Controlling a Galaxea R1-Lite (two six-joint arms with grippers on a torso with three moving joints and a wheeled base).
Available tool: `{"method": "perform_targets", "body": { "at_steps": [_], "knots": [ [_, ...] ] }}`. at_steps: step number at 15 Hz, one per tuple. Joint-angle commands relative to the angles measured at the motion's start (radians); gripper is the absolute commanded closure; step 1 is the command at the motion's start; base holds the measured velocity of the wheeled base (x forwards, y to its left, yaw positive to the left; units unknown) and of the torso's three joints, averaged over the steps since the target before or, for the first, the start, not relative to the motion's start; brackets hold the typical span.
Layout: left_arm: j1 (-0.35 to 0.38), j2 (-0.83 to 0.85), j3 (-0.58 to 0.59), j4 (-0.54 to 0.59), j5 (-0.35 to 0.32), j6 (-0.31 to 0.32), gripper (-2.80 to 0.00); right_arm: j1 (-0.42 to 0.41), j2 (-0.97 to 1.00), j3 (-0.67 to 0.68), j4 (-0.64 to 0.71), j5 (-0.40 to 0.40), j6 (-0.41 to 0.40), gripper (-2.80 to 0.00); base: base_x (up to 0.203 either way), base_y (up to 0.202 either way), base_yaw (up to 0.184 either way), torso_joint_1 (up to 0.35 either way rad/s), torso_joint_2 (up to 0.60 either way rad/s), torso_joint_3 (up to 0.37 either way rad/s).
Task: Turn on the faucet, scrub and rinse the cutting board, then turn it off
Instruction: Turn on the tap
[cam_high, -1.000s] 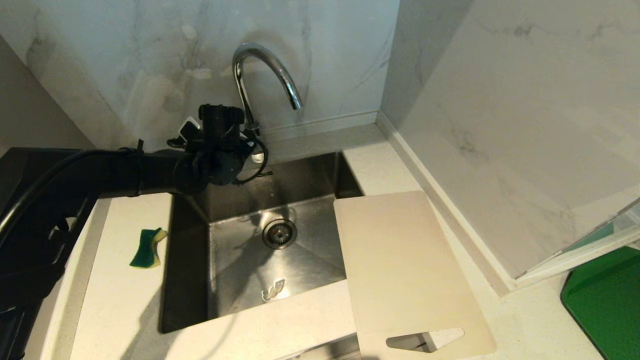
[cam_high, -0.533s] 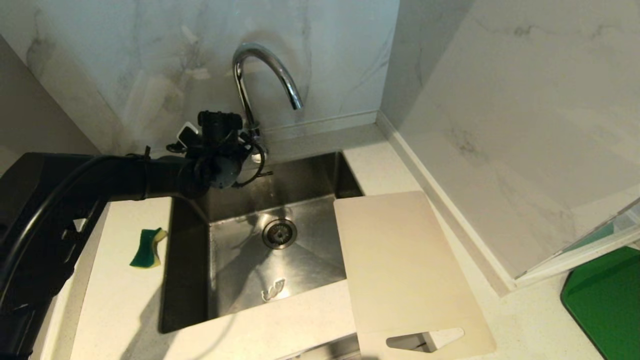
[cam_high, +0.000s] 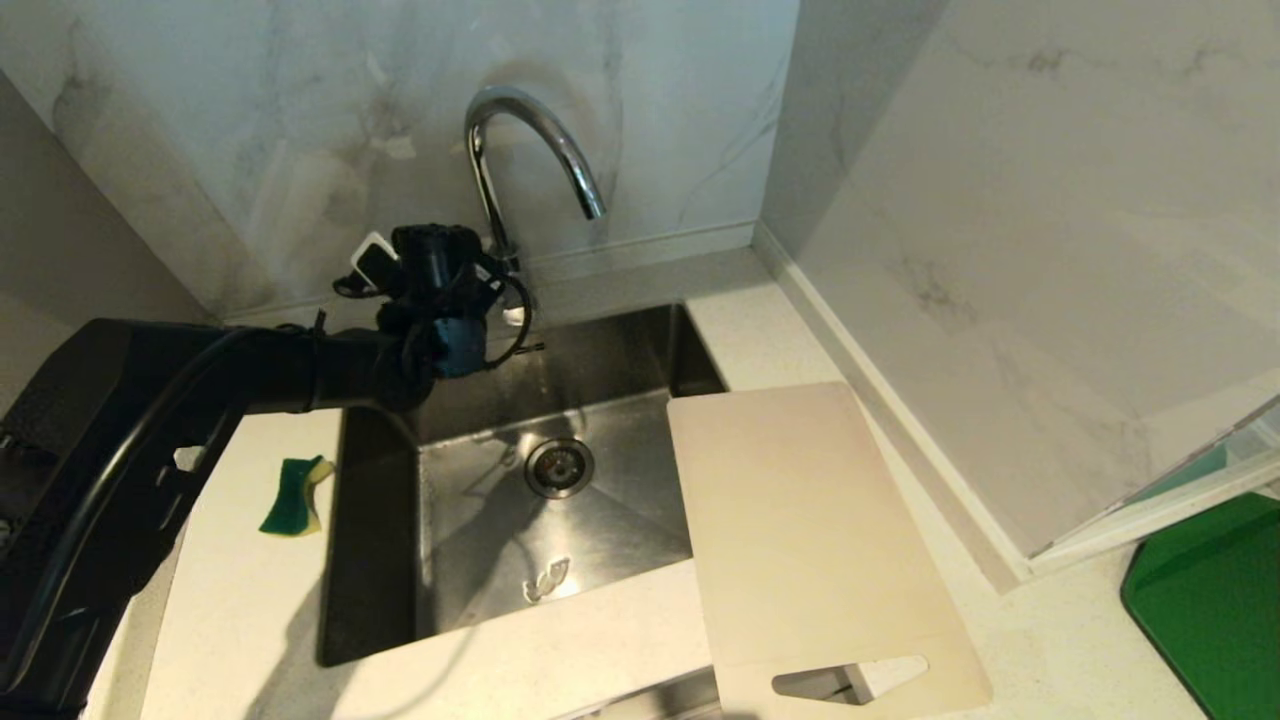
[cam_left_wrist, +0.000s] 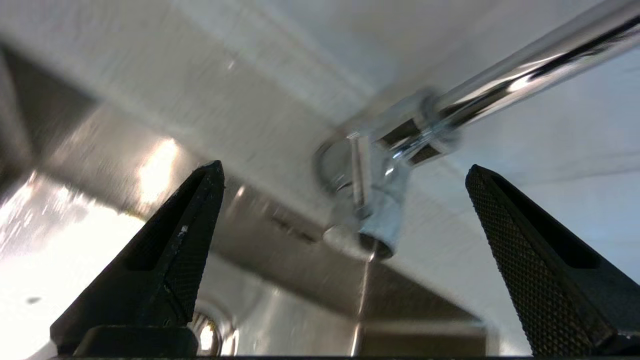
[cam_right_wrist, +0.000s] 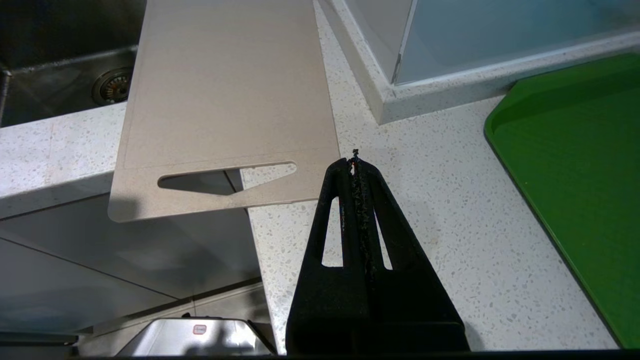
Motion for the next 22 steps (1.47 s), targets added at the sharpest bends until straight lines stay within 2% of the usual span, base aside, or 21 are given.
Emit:
{"method": "perform_targets", "body": {
  "at_steps": [1,6,10,14,22],
  "knots": [
    [-0.002,0.017,0.000,-0.009,0.004,0.001,-2.80,0.000,0.000,0.002,-0.001,0.001,0.000,0.00,0.000,0.000,0.000,0.000,0.00,0.000],
    [0.001,0.038,0.000,-0.051,-0.012,0.022,-2.80,0.000,0.000,0.002,-0.001,0.001,0.000,0.00,0.000,0.000,0.000,0.000,0.00,0.000],
    [0.014,0.061,0.000,-0.130,-0.019,0.099,-2.80,0.000,0.000,0.002,-0.001,0.001,0.000,0.00,0.000,0.000,0.000,0.000,0.00,0.000],
    [0.030,0.069,0.000,-0.150,-0.052,0.101,-2.80,0.000,0.000,0.002,-0.001,0.001,0.000,0.00,0.000,0.000,0.000,0.000,0.00,0.000],
    [0.048,0.084,0.000,-0.157,-0.071,0.113,-2.80,0.000,0.000,0.002,-0.001,0.001,0.000,0.00,0.000,0.000,0.000,0.000,0.00,0.000]
  ]
}}
